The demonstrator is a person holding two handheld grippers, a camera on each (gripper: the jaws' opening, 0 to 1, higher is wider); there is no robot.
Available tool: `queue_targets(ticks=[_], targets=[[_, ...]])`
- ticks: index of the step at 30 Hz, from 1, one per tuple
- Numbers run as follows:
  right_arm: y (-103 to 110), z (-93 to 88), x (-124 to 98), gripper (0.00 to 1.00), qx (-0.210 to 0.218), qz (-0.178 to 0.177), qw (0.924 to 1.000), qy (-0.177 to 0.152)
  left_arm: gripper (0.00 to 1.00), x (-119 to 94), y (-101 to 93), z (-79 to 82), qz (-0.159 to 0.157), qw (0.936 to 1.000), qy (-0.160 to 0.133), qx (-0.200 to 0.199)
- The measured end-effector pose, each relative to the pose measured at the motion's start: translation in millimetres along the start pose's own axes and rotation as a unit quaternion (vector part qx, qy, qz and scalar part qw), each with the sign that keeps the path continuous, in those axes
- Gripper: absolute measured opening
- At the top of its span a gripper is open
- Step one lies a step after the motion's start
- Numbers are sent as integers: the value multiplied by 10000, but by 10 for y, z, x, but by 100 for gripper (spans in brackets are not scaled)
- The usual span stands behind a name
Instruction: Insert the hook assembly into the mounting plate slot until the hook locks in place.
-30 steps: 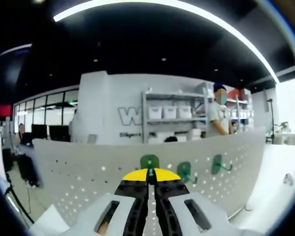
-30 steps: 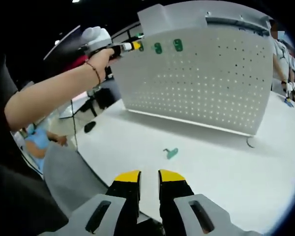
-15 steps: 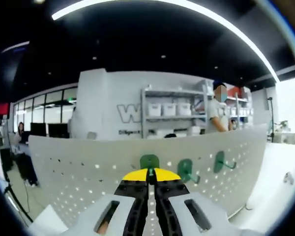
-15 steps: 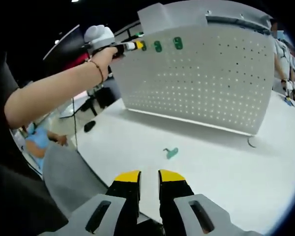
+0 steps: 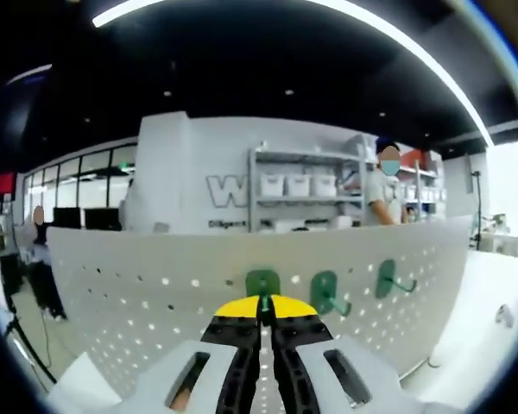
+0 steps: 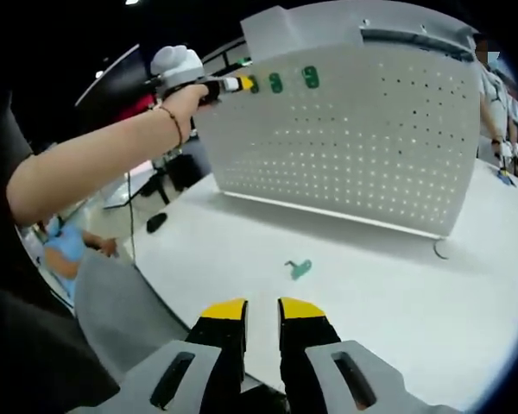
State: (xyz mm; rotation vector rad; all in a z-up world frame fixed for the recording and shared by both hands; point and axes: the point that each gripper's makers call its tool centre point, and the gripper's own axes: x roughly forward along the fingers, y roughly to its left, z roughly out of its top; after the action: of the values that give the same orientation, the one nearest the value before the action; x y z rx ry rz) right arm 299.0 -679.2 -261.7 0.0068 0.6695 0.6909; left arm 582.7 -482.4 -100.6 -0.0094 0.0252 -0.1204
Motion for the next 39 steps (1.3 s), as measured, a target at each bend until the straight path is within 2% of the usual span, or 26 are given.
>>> queue_targets(ticks=[12,16,18,25,28,34,39], targets=[[0,-23,5,12,7,-9,10000,23,2,16,-3,-19,15,9999,111,-89],[9,-23,9,13,-25,-8,10000,27,4,23,-9,-43,-61,9995,243,-216],[12,-17,9,13,-29,-7,10000,23,4,22,-27,-100,-152,9985,418,-317],[8,-17,-1,13,-46,-36,10000,4,10,-20,-25,-71,-130,9982,385,-434],[17,-28,-7,13,-45,-38,10000,10,4,-32,-35,-58,-147,9983,381,-410],[14,-2,-22,12,-42,-66,10000,-34,3,-44,-45,-50,-80,9987,376,-343],[5,-24,-27,12,-14,-88,10000,-26,3,46,-9,-63,-92,9985,429,-321]])
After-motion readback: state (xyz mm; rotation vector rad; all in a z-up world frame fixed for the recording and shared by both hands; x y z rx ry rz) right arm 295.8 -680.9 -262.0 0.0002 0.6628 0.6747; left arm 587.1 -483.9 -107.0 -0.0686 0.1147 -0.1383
